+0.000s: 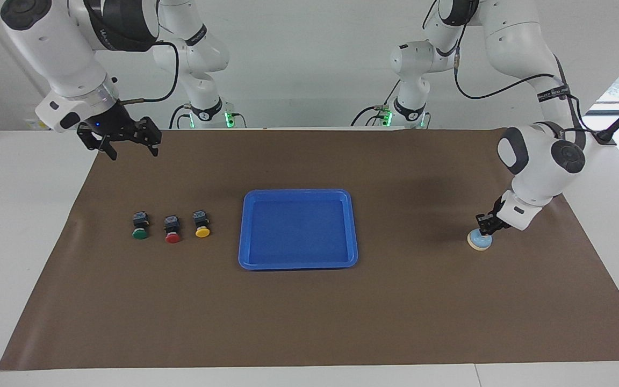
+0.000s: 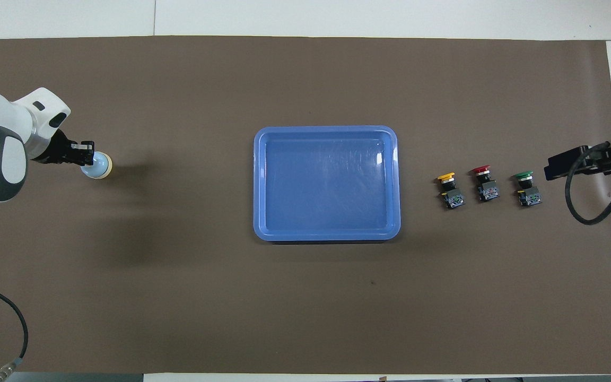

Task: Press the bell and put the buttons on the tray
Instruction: 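Lift the left gripper off the bell and draw back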

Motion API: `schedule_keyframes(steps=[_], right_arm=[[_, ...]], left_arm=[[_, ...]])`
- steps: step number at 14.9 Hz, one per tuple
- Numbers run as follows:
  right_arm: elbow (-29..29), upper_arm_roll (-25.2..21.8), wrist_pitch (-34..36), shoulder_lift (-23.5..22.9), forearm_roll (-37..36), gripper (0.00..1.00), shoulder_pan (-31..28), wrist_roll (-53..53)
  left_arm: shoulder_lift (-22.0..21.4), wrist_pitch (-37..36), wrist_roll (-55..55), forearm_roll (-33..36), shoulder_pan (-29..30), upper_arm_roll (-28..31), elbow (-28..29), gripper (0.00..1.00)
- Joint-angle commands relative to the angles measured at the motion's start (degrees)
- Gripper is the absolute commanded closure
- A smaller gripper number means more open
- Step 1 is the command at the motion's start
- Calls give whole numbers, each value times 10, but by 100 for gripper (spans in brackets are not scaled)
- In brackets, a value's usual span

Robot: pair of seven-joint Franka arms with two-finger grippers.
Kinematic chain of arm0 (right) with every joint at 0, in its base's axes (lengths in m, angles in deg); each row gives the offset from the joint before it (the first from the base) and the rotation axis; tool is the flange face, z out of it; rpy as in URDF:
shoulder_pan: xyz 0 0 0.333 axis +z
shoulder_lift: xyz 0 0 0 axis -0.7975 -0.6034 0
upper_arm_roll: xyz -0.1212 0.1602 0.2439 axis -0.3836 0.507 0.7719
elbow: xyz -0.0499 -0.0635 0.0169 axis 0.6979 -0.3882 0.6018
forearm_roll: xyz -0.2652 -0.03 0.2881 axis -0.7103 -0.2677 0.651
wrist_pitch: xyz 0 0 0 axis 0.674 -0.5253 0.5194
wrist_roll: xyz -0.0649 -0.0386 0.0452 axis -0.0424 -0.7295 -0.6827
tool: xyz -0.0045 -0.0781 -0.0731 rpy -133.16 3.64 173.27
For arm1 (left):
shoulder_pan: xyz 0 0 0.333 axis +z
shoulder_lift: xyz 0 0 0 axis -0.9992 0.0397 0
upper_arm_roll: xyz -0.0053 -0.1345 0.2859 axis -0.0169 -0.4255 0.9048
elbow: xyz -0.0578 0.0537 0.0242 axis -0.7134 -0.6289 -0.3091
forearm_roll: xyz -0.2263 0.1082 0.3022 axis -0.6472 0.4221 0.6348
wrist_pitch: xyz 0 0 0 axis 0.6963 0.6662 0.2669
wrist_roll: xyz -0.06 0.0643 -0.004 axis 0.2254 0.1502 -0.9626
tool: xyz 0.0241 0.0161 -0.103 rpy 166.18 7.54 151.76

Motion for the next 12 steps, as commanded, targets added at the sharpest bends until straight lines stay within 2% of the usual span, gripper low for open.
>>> schedule_keyframes(steps=[1, 6, 12], right_arm=[[0, 3, 5, 0, 0, 0, -2, 10], [1, 3, 5, 0, 0, 0, -2, 10], [0, 3, 5, 0, 0, 0, -2, 10]], left_arm=[[-62, -79, 0, -2, -9, -1, -14, 0], [-152, -184, -19, -8, -20, -2, -17, 0], [-213, -260, -20, -25, -18, -1, -15, 0]])
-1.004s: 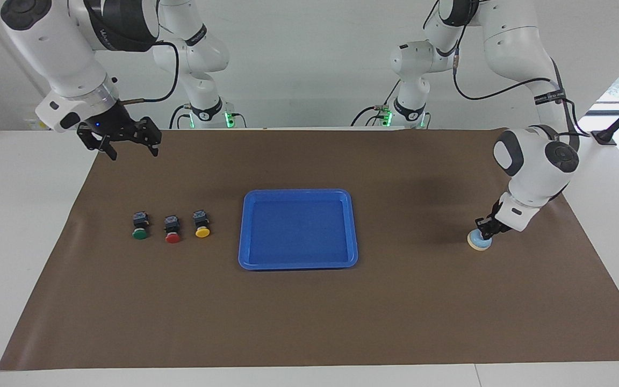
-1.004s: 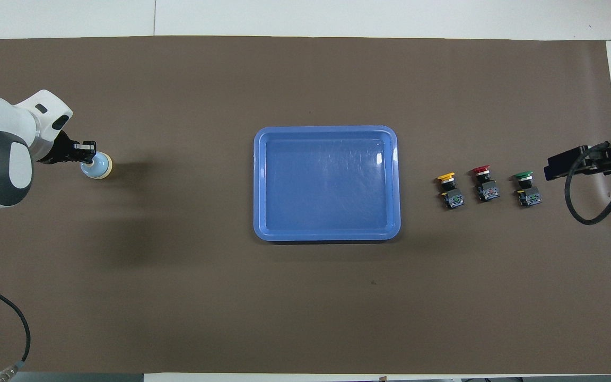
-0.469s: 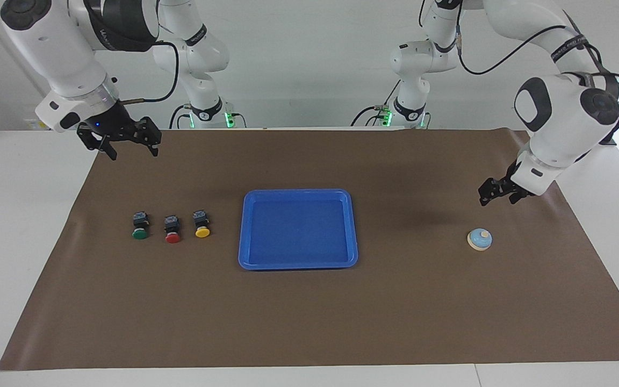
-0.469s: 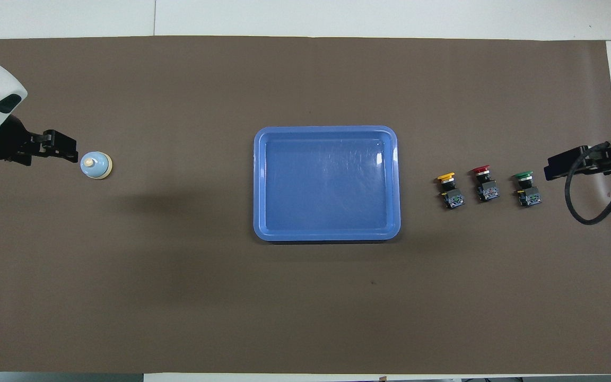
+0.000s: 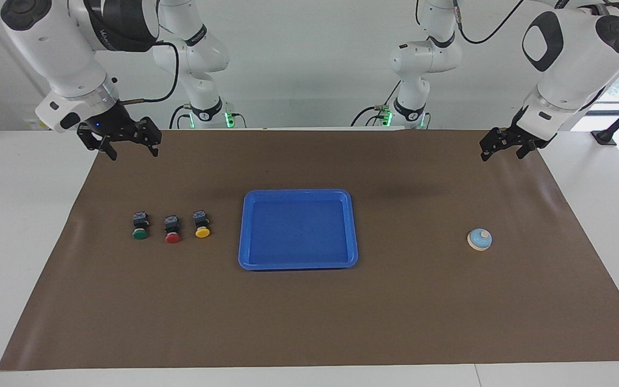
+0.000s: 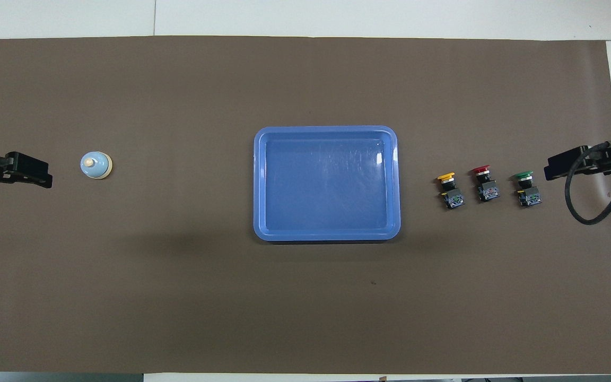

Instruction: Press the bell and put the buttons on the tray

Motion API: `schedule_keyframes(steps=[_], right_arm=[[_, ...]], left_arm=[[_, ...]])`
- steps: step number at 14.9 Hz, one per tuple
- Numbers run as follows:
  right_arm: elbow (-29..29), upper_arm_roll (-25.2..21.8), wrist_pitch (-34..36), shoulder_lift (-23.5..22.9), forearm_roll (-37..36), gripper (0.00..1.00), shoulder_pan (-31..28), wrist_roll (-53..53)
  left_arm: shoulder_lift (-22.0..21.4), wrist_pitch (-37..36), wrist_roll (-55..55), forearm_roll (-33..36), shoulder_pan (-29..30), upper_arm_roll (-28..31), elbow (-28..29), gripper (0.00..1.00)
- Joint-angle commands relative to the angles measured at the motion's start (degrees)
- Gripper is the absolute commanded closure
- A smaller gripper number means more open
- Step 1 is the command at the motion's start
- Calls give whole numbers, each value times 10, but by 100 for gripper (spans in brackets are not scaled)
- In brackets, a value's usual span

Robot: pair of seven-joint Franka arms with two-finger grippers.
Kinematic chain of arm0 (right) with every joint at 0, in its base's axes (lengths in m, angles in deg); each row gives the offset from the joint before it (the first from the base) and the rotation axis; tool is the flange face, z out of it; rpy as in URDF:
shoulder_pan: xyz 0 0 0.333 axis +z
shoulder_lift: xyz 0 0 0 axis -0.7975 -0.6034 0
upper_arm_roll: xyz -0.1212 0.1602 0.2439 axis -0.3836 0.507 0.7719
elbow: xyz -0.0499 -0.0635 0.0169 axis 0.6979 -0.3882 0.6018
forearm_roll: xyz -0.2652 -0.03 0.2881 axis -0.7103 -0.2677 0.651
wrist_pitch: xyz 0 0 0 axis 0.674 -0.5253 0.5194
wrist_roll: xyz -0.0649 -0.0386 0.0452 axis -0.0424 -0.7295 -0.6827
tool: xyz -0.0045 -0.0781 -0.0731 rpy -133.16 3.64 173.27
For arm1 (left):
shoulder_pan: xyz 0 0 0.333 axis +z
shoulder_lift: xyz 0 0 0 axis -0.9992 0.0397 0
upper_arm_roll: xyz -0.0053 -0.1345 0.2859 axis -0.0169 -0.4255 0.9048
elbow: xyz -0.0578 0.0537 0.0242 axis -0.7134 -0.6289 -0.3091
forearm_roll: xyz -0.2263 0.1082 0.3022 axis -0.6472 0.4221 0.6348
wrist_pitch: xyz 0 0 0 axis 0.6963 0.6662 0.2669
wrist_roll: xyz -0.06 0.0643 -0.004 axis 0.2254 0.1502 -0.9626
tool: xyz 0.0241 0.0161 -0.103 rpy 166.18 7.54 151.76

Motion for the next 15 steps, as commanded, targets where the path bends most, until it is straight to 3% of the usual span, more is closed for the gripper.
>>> schedule_keyframes(steps=[1, 6, 15], right_arm=[[0, 3, 5, 0, 0, 0, -2, 10], [0, 3, 5, 0, 0, 0, -2, 10], [0, 3, 5, 0, 0, 0, -2, 11]], left_arm=[[-33, -32, -8, -16, -4, 7, 11, 0], [-44, -56, -50, -16, -44, 20, 10, 0], [-38, -48, -8, -5, -27, 20, -6, 0]])
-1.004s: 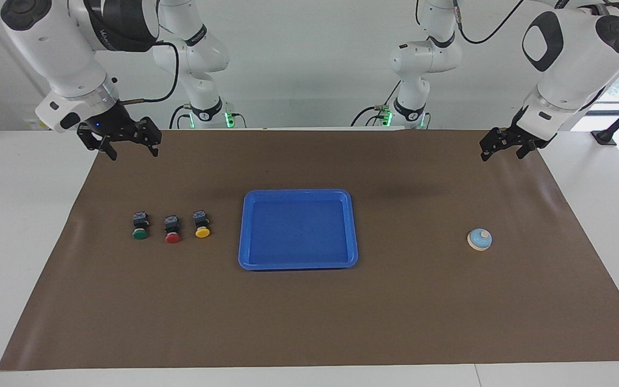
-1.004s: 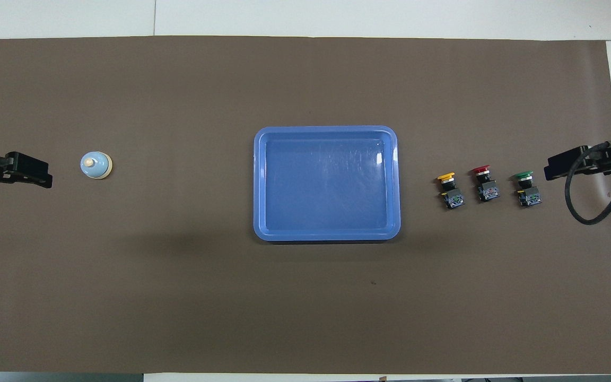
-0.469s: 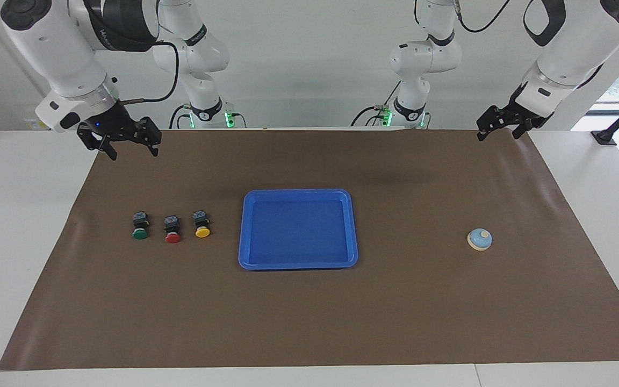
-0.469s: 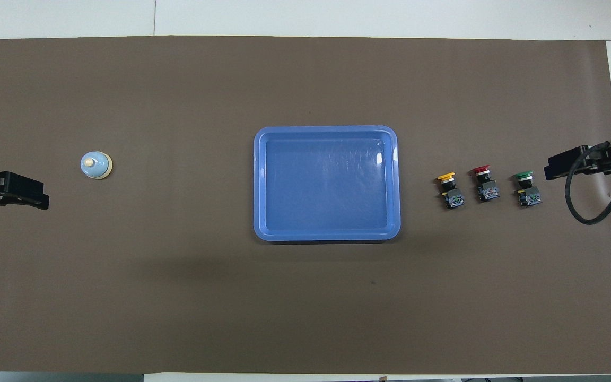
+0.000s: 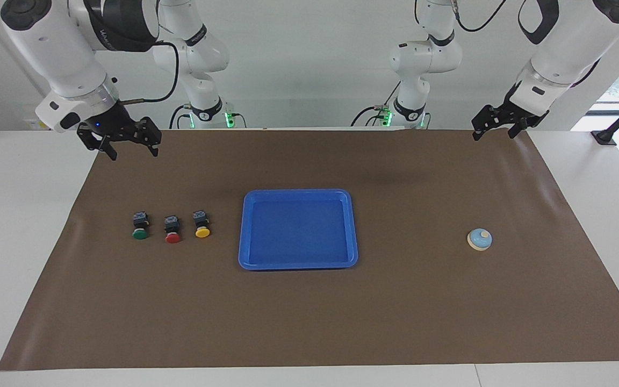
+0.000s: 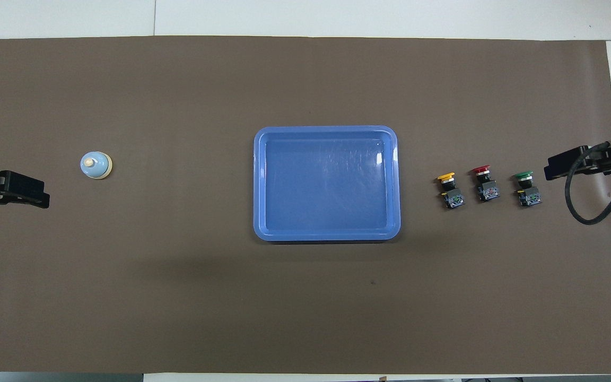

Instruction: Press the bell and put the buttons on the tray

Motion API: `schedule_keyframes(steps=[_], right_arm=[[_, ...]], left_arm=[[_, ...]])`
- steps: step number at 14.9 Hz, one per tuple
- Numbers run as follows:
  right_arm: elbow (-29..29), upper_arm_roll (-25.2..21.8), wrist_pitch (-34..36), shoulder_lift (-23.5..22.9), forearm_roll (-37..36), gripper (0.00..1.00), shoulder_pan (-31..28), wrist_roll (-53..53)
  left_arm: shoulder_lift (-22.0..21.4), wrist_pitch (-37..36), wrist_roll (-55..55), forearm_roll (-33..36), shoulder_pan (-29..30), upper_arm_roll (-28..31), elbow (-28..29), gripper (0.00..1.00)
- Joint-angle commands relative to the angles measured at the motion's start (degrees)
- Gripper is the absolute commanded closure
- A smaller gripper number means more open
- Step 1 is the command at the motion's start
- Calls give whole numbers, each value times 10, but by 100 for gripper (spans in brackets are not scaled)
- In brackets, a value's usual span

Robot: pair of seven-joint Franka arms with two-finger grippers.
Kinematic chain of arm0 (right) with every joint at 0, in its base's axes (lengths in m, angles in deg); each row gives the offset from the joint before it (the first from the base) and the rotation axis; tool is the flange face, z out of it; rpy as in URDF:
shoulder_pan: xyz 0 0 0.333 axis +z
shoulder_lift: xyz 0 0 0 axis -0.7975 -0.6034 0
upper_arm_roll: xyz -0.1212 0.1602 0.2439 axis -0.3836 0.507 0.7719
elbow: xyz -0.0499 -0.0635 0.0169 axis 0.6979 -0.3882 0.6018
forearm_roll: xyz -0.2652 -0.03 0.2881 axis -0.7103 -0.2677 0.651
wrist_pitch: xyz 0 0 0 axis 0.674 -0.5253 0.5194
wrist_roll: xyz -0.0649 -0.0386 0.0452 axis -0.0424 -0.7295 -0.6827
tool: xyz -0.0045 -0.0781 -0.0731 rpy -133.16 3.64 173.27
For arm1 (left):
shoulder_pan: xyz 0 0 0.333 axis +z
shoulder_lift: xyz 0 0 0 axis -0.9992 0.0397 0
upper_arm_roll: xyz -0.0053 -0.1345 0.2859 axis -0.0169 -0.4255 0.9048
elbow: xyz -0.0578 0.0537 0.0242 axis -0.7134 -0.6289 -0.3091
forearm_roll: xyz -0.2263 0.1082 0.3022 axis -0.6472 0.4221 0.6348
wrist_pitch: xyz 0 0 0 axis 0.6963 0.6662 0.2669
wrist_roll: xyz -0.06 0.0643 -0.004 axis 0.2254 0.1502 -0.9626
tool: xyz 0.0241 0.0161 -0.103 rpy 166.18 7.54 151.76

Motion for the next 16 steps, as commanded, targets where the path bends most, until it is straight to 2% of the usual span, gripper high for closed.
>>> schedule_keyframes(steps=[1, 3, 5, 8, 13, 16], right_arm=[[0, 3, 3, 0, 0, 0, -1, 11], [-1, 4, 1, 0, 0, 0, -1, 6], [6, 4, -16, 0, 1, 0, -3, 6], [70, 4, -95, -18, 5, 0, -40, -15], [92, 3, -207, -94, 4, 0, -52, -38], [179, 2, -312, -83, 3, 0, -60, -42]], left_arm=[[-6, 4, 17, 4, 6, 2, 3, 0], [-3, -3, 17, 12, -2, 1, 4, 0], [11, -12, 17, 14, -3, -6, -29, 0], [2, -4, 17, 13, -3, -6, -8, 0], [2, -6, 12, 13, 2, -4, -9, 0], [1, -6, 12, 13, 5, -4, -9, 0]])
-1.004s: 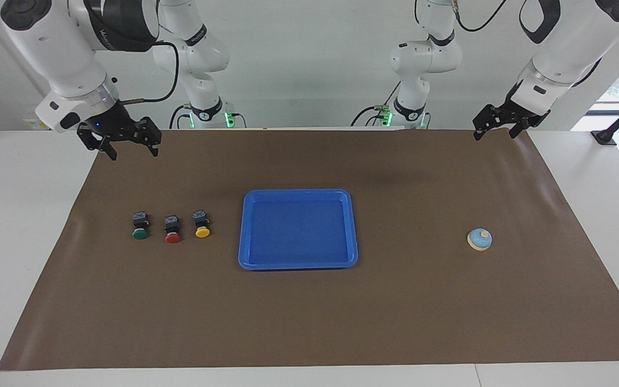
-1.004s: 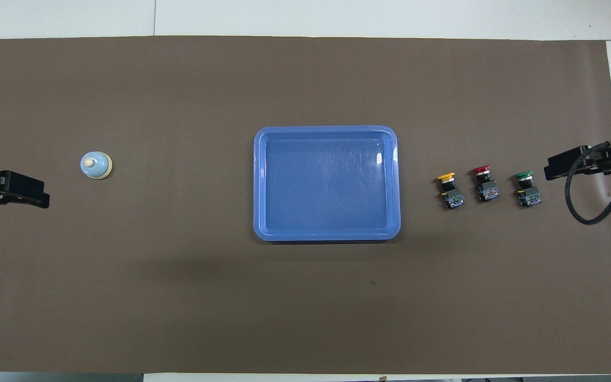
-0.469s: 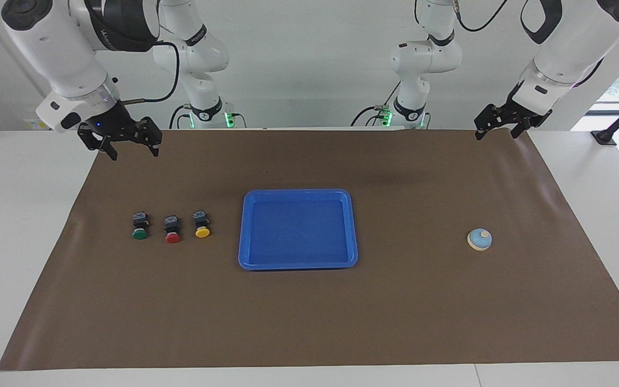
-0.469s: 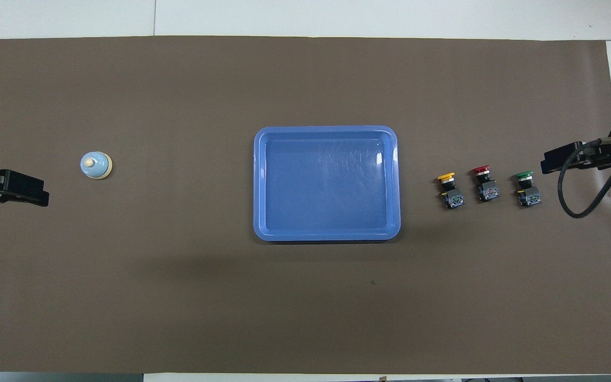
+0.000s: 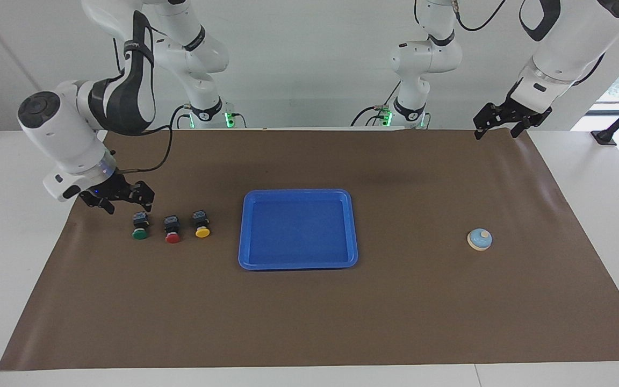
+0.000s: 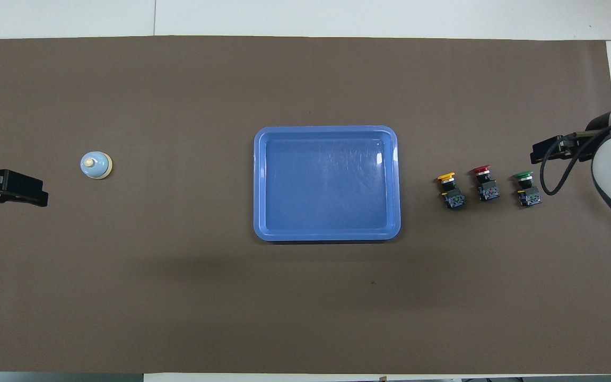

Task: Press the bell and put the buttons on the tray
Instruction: 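Move the right gripper over the green button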

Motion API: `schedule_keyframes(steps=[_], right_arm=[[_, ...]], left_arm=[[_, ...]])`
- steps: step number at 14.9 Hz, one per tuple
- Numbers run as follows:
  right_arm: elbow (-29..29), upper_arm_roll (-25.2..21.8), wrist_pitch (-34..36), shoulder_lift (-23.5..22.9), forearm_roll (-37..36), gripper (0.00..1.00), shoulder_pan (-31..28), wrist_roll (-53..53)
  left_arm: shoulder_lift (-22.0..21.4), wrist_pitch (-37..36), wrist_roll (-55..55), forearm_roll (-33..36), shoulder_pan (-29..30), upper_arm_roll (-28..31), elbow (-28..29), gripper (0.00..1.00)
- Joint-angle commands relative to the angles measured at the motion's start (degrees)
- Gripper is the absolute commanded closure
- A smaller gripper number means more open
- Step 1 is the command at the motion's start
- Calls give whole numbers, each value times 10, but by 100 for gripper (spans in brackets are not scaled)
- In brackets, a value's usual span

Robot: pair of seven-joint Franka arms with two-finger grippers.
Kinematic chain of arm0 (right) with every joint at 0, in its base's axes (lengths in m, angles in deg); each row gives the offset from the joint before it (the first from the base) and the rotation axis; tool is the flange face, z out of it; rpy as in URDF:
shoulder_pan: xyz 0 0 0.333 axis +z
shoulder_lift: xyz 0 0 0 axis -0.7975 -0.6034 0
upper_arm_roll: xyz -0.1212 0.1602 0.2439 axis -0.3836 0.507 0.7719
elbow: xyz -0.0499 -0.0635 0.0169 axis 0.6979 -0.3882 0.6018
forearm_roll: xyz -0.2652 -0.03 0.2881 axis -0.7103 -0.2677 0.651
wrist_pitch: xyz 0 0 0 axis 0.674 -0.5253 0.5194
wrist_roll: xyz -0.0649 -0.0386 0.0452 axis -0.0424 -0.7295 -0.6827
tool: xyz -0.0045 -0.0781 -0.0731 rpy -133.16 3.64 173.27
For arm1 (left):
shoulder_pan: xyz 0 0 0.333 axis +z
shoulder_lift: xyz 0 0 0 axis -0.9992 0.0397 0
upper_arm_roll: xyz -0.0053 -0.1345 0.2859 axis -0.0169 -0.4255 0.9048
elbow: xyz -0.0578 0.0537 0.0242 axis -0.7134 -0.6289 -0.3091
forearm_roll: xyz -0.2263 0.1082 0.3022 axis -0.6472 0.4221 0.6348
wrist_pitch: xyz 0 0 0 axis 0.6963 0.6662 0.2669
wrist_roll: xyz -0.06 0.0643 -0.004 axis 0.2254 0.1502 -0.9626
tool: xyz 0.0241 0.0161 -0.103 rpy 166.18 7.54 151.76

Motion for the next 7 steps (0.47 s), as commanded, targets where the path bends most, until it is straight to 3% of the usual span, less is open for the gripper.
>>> schedule_keyframes(steps=[1, 7], right_arm=[[72, 4, -56, 24, 3, 0, -21, -14], [129, 2, -102, 15, -8, 0, -49, 12]], left_arm=[[0, -5, 3, 9, 3, -1, -2, 0], [0, -5, 2, 9, 4, -1, -2, 0]])
